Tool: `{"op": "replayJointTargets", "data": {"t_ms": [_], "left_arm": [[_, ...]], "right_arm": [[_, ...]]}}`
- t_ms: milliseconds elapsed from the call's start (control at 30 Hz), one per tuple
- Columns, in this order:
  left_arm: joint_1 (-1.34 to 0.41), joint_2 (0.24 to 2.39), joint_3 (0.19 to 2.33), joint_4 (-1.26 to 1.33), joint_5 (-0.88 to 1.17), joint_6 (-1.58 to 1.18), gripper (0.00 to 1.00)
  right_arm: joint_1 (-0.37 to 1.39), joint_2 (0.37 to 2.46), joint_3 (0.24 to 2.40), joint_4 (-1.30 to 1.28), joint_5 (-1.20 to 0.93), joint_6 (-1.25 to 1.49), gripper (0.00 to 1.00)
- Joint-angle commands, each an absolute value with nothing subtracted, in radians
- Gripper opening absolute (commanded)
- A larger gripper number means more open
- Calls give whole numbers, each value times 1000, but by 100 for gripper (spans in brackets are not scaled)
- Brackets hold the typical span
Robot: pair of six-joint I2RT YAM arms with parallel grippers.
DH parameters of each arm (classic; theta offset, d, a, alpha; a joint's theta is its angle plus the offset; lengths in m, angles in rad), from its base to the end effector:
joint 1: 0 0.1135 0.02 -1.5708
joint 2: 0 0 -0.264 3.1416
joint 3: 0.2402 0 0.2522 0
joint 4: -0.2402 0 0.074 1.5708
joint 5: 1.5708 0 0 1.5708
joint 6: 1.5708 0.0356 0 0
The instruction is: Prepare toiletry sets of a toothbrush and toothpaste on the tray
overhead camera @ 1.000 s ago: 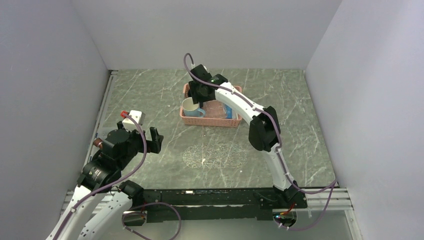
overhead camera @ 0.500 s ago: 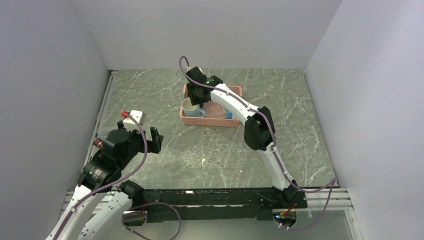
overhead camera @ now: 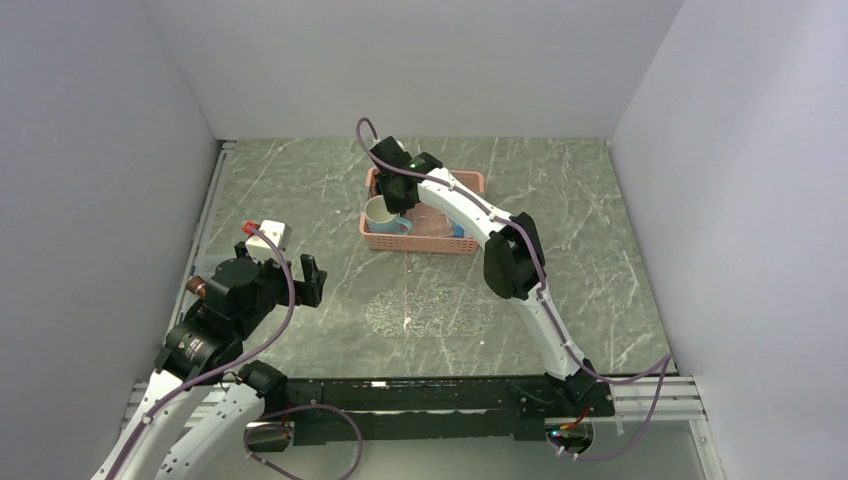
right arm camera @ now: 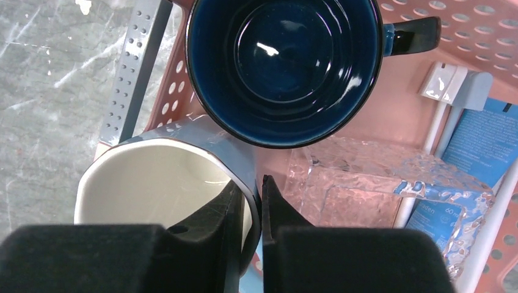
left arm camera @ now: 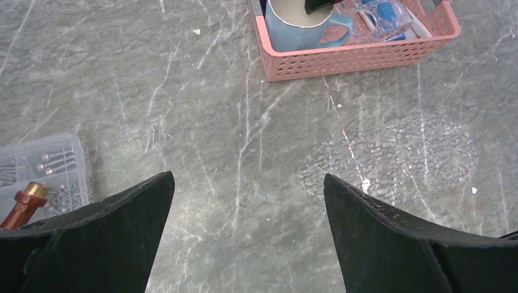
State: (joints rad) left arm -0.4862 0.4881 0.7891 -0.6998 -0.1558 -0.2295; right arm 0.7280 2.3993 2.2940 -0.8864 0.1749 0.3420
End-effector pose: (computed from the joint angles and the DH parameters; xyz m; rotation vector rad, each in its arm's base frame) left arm 0.0942 -0.0435 0.3248 0.1513 1.9721 -0.3148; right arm 0.3954 0.3441 0.2346 -0.4238 2.5158 0.1950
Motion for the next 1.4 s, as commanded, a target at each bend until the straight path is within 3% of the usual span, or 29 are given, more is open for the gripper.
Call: {"op": "replayJointTargets", "data": {"t_ms": [0, 33, 900, 1367], "left_arm": [[-489, 483, 788, -663, -173, -218, 99], [-489, 484, 788, -664, -173, -219, 99], [-489, 498, 790, -666, -181, -218, 99], [-489, 520, 790, -660, -177, -218, 99]], "right_arm": [[734, 2393, 2338, -901, 181, 336, 4], [733, 2391, 2339, -900, 181, 336, 0], [735, 2146, 2358, -902, 236, 357, 0], [768, 1754, 1895, -842, 262, 391, 0]]}}
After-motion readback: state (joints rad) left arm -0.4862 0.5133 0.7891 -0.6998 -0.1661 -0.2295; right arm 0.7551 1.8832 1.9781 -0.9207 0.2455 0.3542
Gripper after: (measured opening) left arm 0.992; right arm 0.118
